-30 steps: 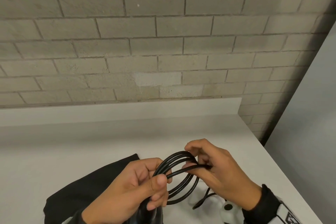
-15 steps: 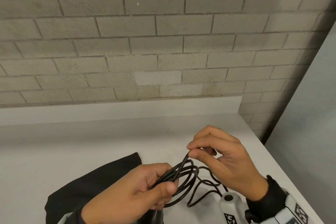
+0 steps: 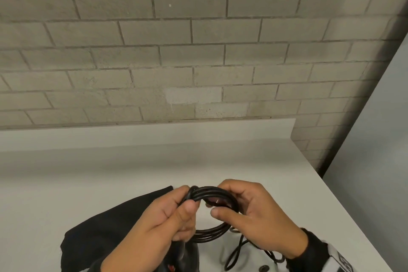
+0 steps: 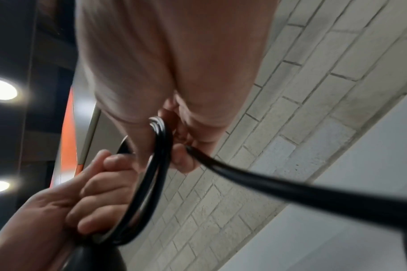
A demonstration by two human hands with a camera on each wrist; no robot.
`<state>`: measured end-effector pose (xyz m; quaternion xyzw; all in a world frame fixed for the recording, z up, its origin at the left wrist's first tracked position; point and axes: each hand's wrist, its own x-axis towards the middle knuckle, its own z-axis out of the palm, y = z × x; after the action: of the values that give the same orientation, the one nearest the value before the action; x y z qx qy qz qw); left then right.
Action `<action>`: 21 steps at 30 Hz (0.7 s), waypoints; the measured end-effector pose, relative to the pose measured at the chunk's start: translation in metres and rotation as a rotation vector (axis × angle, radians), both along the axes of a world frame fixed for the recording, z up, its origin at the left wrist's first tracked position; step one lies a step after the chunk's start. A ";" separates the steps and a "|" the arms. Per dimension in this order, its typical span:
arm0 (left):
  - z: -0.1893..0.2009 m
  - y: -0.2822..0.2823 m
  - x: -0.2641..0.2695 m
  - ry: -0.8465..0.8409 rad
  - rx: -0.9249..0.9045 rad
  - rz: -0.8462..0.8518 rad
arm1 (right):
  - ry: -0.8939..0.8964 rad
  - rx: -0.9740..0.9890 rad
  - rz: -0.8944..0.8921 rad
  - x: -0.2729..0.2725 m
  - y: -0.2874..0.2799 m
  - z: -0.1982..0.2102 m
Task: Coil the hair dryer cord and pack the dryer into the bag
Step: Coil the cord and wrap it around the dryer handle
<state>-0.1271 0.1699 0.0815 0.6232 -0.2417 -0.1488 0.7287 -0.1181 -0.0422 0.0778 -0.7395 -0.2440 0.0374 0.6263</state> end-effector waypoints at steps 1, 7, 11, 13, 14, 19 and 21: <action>0.001 -0.002 -0.003 -0.003 0.021 0.056 | 0.027 -0.011 -0.004 0.000 -0.001 0.000; 0.002 -0.011 -0.010 -0.100 0.116 0.253 | 0.204 0.035 0.212 -0.001 -0.008 0.013; 0.006 -0.012 -0.011 -0.222 0.263 0.283 | 0.213 0.039 0.278 0.002 -0.009 0.015; 0.006 -0.013 -0.009 -0.211 0.230 0.281 | 0.219 0.059 0.292 0.003 -0.009 0.014; 0.007 -0.014 -0.009 -0.202 0.208 0.273 | 0.221 0.067 0.298 0.003 -0.010 0.014; 0.005 -0.017 -0.005 -0.234 0.264 0.396 | 0.062 0.012 0.054 -0.002 -0.004 0.007; 0.004 -0.016 -0.001 -0.243 0.317 0.493 | -0.246 -0.138 -0.304 -0.010 0.006 -0.002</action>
<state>-0.1285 0.1542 0.0856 0.7822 -0.1422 0.0721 0.6023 -0.1282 -0.0362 0.0756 -0.8079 -0.2013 -0.1316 0.5380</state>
